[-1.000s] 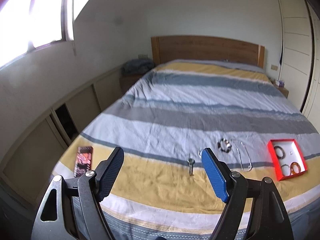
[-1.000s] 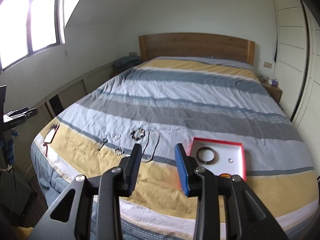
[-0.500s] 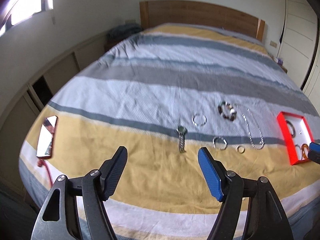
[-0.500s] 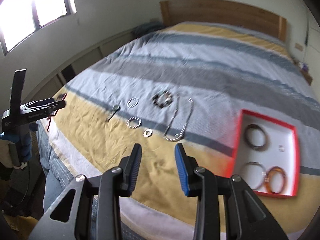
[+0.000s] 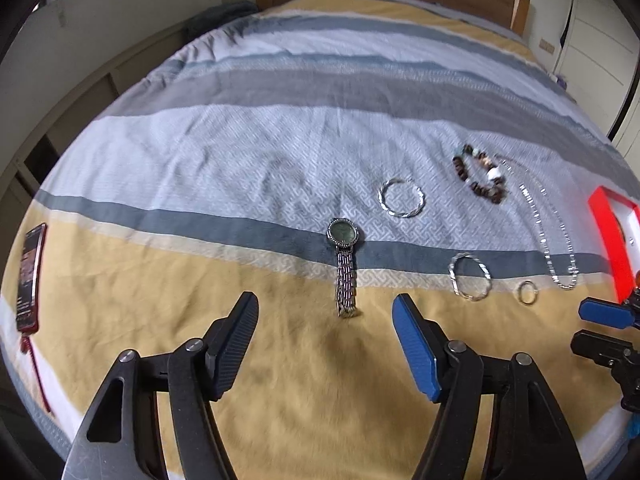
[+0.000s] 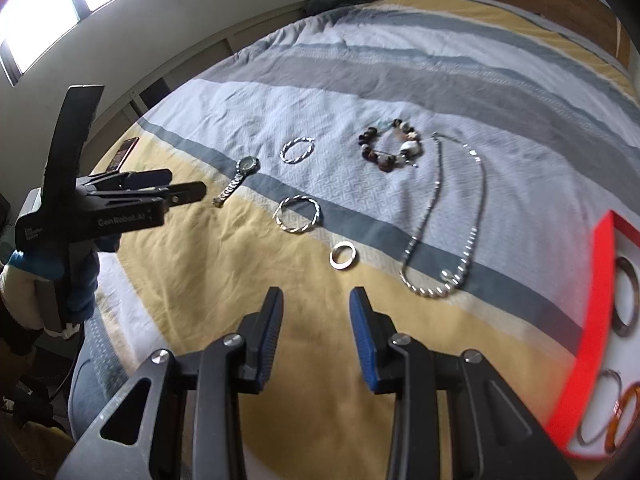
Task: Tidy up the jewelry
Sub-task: 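Withdraw both tools from the box back toward the remaining jewelry, then grasp the silver watch with the left tool while the right tool grasps a silver ring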
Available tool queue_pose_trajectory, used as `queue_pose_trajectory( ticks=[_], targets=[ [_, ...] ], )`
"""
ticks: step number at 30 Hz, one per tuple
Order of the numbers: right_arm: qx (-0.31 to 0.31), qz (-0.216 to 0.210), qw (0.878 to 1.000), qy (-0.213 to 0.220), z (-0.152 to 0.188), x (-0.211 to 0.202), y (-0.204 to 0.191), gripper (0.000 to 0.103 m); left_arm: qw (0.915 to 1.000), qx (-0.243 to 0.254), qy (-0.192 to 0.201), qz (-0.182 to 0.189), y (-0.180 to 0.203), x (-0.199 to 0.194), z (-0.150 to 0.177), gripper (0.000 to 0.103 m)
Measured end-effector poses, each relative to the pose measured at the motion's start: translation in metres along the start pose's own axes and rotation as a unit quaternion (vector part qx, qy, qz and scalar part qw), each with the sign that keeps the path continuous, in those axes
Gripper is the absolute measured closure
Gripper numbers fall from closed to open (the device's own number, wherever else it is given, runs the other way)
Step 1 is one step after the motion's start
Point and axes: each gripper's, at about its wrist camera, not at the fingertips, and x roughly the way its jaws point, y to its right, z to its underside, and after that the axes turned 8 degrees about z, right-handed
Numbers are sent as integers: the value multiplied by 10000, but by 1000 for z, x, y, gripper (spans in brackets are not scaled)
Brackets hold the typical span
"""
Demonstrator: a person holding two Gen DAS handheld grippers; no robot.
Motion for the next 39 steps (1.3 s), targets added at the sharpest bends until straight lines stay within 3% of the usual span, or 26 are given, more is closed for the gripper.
queue_pose_trajectory(
  ticks=[8,24,27,30,39],
  targets=[
    [52,55,9998,-163,-11,32,4,71,9997,-5,-231,91,-4,35,-7,45],
    [106,102,9996,-245,-17,58,9,73,9993,-232,-220,177,-19,68,-41,57],
    [112,132,9996,-230,-16,59,9,78,9996,-164,-208,118,-15,71,-43,61],
    [122,127,9996,-232,-16,61,11,84,9998,-62,-163,102,-11,71,-41,78],
    [133,125,9998,-125,-16,44,11,84,9999,-66,-42,96,-9,53,-34,79]
  ],
)
